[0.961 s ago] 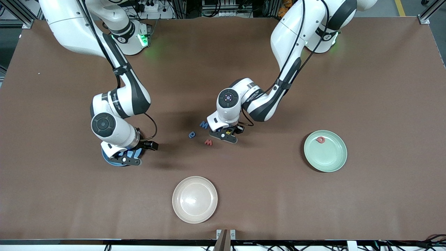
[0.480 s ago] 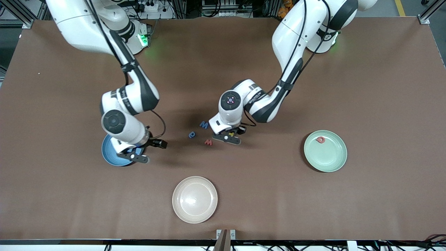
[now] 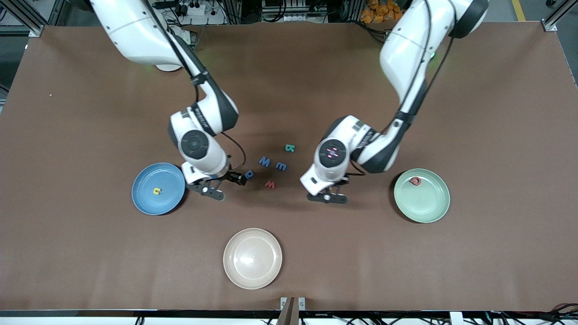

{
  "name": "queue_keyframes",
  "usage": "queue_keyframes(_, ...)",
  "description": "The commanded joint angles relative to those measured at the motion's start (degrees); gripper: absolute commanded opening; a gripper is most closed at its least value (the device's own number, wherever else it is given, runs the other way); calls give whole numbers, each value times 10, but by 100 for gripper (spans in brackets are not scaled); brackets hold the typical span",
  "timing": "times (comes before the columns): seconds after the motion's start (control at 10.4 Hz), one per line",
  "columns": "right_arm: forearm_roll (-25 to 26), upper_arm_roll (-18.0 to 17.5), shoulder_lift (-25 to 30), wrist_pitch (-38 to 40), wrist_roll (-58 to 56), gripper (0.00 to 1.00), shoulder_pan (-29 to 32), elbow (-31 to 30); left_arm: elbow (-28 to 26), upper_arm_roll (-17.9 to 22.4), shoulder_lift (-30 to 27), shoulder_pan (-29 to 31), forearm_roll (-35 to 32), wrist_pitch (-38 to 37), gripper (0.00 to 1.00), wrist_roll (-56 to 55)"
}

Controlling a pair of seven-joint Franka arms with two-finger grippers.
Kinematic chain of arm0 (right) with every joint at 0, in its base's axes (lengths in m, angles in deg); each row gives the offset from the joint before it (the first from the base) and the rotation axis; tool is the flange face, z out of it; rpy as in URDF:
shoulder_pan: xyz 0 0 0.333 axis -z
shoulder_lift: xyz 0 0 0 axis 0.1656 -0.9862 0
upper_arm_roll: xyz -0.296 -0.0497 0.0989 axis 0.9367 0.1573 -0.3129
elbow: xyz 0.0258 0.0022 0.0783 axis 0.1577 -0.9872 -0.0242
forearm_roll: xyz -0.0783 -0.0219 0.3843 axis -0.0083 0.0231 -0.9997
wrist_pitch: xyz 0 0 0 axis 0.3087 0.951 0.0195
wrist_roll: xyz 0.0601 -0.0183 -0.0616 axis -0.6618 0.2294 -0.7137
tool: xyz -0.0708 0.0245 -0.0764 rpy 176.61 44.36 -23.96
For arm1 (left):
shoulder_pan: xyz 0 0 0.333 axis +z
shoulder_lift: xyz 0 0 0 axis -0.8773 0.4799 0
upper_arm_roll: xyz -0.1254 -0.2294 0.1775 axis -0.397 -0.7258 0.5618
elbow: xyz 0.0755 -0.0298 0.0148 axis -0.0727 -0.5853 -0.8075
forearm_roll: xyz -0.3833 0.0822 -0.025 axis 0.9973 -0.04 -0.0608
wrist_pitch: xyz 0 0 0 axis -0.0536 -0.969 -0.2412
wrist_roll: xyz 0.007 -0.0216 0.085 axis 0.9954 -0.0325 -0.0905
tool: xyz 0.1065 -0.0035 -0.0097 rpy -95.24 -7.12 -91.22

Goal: Sort upper and lower case letters into plates
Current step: 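Carry the yellow H toward the green plate while the right gripper grasps the blue a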

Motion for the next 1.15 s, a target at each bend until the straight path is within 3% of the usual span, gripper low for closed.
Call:
queue_keyframes(0.0,4,4,-28,-38,40,100,-14,5,-14,-4,-40,58,18,-41,5,33)
queue_keyframes(0.29,6,8,-39,-37,41,99,-31,4,-20,-3,-60,129,18,-88,5,114)
queue_keyframes(0.48,8,8,-41,-36,40,77,-33,4,-34,-3,-62,182,16,-97,4,159)
queue_keyframes(0.67,8,8,-41,-33,41,45,-33,4,-49,-2,-62,225,11,-97,4,221)
queue_keyframes(0.86,8,8,-41,-35,42,35,-34,3,-55,-1,-52,241,-12,-92,4,224)
queue_keyframes(1.06,8,8,-41,-35,42,33,-34,3,-64,-1,-38,250,-17,-76,8,225)
